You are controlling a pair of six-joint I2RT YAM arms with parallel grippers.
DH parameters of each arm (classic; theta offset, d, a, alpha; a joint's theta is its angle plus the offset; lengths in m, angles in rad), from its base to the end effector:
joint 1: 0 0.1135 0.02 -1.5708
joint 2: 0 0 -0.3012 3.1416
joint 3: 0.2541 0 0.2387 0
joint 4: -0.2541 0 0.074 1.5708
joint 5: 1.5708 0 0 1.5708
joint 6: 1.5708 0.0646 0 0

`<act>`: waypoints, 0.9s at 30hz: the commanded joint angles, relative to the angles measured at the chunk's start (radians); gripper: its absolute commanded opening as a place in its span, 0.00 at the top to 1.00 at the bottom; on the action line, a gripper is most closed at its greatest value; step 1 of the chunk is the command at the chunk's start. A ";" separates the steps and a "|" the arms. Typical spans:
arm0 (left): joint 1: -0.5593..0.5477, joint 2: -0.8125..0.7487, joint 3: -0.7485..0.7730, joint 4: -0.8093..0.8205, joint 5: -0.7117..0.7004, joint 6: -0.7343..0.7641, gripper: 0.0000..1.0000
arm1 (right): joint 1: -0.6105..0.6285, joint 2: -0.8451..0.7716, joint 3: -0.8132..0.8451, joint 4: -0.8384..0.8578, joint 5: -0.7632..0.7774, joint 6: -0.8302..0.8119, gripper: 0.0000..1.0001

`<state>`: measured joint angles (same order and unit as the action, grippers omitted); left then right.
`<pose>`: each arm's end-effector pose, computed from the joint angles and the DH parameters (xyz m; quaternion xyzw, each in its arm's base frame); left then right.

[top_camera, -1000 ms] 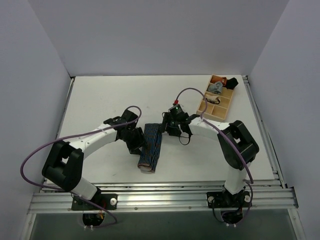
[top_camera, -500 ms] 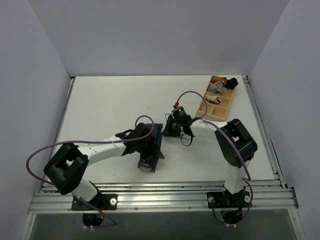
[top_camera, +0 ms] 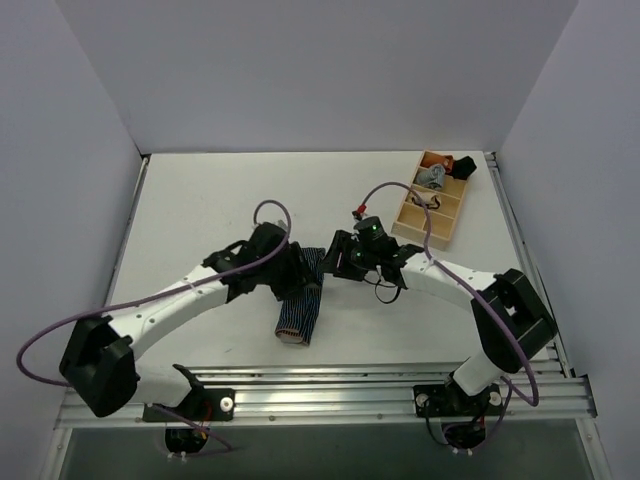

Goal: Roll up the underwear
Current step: Fold the underwear

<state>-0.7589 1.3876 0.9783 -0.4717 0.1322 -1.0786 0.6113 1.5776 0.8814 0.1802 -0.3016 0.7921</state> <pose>0.2037 -0.2049 0.2663 -0.1274 0.9306 -0.3059 0.1553 0.2804 0.2199 0.2456 0.0018 0.8576 0.4203 0.2962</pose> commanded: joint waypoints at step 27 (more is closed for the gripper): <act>0.483 0.022 -0.069 -0.102 0.179 0.195 0.41 | 0.295 0.042 -0.068 -0.010 0.079 0.183 0.58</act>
<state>-0.2840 1.4052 0.9089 -0.6109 0.2863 -0.8970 0.9031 1.6047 0.8089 0.1905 -0.2516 0.9680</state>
